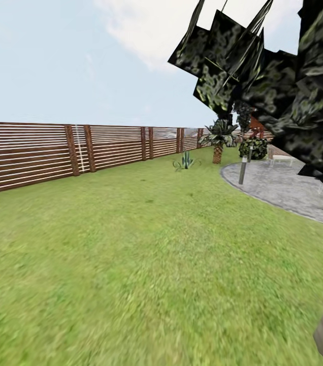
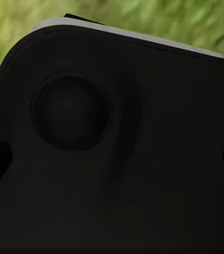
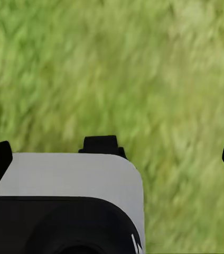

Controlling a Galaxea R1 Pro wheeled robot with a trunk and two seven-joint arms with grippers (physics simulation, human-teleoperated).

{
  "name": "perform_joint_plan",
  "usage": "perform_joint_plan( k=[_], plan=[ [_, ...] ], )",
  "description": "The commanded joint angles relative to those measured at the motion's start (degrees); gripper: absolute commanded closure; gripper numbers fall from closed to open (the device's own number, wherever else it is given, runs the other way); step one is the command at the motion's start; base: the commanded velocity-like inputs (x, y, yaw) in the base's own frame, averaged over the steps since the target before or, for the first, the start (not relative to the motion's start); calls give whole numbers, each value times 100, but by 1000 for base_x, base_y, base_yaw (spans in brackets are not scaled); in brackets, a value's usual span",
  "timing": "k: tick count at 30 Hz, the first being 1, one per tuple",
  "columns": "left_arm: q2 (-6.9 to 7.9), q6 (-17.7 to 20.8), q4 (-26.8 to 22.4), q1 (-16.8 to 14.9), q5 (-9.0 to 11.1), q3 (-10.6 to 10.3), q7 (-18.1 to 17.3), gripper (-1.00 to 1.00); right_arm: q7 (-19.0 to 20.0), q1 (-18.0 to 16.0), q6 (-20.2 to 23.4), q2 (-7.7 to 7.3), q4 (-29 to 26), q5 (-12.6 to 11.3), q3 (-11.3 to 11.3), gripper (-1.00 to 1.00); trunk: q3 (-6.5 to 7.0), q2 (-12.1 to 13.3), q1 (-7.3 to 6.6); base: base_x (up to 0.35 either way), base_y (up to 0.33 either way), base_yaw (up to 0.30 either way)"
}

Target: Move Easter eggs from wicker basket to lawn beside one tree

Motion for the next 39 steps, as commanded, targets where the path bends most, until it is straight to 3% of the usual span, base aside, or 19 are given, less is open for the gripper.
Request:
perform_joint_plan(
  k=[1, 8, 23, 39],
  plan=[
    [-1, -1, -8, 3, 61, 19, -32, -100, 4, -3, -22, 1, 6, 5, -28, -100, -5, -2, 3, 333, 124, 0],
    [-1, -5, -8, 3, 59, 19, -37, -100, 7, -4, -23, 1, 0, 7, -28, -100, -5, -2, 3, 333, 124, -50],
    [-1, -1, -8, 3, 57, 19, -39, -100, 9, -3, -27, -7, -2, 10, -28, -100, -5, -2, 3, 332, 124, -212],
    [-1, 1, -8, 3, 55, 19, -37, -100, 4, -1, -24, -8, -2, 12, -23, -100, -5, -2, 3, 332, 124, -18]
  ],
)
